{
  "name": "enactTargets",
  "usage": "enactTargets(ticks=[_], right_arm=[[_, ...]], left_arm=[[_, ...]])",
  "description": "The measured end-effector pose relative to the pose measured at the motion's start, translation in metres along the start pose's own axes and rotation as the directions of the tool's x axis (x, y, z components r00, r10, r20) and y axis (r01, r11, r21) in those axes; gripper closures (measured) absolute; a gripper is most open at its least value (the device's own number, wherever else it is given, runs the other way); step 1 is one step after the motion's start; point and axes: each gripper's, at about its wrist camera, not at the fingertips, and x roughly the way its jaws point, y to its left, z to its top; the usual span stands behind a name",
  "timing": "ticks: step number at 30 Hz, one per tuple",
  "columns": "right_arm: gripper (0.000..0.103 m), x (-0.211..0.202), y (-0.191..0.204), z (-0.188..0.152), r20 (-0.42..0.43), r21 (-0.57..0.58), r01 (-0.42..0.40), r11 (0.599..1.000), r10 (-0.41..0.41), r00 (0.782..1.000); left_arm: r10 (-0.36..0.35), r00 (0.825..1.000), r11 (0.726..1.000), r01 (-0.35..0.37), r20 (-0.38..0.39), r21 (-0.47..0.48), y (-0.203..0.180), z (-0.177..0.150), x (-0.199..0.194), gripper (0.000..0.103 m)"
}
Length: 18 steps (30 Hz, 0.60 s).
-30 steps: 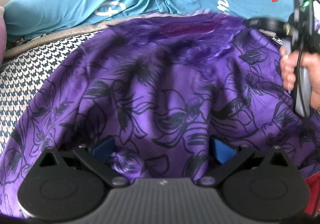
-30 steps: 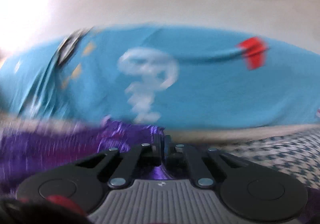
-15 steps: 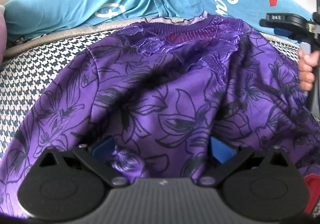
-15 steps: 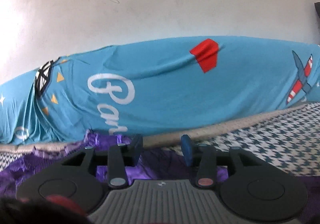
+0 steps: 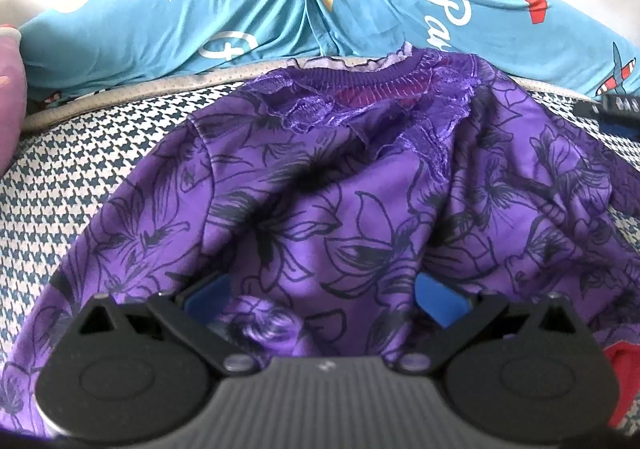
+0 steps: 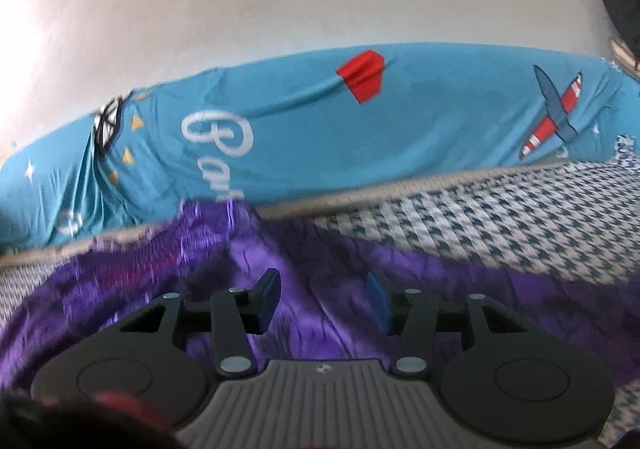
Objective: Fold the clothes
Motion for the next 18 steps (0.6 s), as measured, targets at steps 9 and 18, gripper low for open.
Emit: enactTargets(ticks=[9, 18], right_arm=[[0.055, -0.05, -0.011, -0.026, -0.025, -0.029, -0.016, 0.999, 0.015, 1.0], [0.055, -0.081, -0.024, -0.046, -0.056, -0.014, 0.025, 1.0, -0.025, 0.998]], left_arm=[[-0.001, 1.0, 1.0, 0.0, 0.023, 0.03, -0.003, -0.012, -0.014, 0.0], [0.004, 0.999, 0.999, -0.006, 0.037, 0.046, -0.008, -0.031, -0.028, 0.0]])
